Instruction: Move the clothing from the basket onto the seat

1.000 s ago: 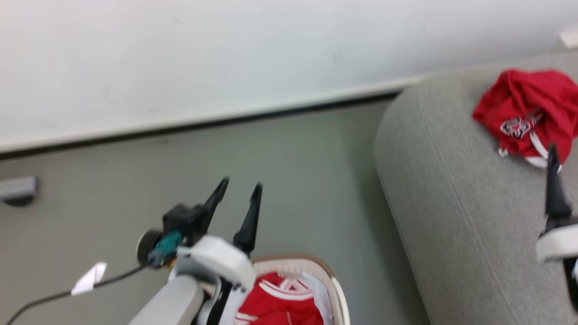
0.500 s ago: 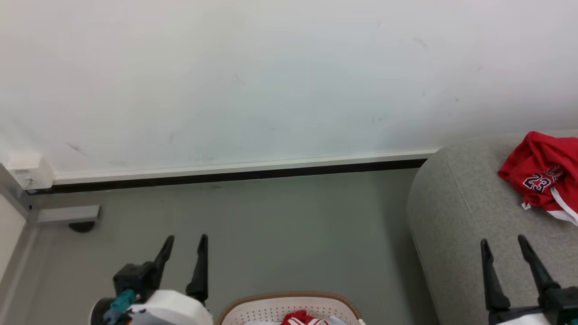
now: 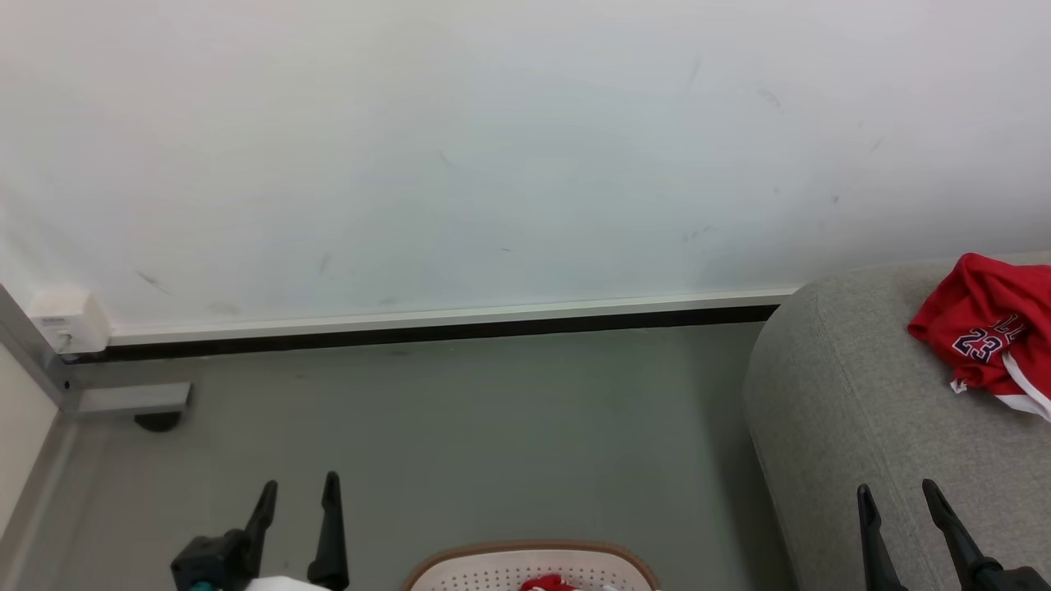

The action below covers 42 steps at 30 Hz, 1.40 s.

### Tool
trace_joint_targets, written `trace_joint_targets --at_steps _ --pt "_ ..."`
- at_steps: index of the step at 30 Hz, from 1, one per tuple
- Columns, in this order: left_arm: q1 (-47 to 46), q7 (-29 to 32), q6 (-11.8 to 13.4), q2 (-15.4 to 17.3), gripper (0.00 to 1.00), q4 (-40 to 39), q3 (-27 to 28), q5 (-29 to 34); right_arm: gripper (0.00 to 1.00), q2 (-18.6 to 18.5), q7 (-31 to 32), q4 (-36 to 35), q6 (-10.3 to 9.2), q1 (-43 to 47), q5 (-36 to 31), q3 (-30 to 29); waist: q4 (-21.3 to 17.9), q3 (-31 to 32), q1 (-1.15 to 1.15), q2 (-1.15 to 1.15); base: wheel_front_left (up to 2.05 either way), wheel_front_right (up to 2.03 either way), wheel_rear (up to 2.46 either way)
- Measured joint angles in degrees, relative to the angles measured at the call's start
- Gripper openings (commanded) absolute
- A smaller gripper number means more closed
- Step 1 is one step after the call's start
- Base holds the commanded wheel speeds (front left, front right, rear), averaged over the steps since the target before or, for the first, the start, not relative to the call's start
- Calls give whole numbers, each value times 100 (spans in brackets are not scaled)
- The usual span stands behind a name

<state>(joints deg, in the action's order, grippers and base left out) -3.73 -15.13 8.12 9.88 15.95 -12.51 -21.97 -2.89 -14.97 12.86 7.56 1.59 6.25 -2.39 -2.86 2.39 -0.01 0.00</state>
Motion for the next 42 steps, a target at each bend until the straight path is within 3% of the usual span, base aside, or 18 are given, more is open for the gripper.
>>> trace_joint_targets --at_steps 13,22,34,42 --pt "32 0 -366 -246 100 118 438 414 100 9 0 11 0 -10 76 8 -49 -23 1 0 0 0 0" --pt "-187 8 -622 -328 100 309 249 598 100 15 0 -134 0 -248 125 2 -171 -292 1 0 0 0 0" --pt "-1252 1207 -1167 -348 100 848 -713 948 100 14 0 -619 0 -1011 305 -15 -414 -1375 2 0 0 0 0" --pt "-1889 2075 -1228 -343 100 1575 -1106 1187 100 14 0 -781 -1 -1672 533 214 -664 -2367 2 0 0 0 0"
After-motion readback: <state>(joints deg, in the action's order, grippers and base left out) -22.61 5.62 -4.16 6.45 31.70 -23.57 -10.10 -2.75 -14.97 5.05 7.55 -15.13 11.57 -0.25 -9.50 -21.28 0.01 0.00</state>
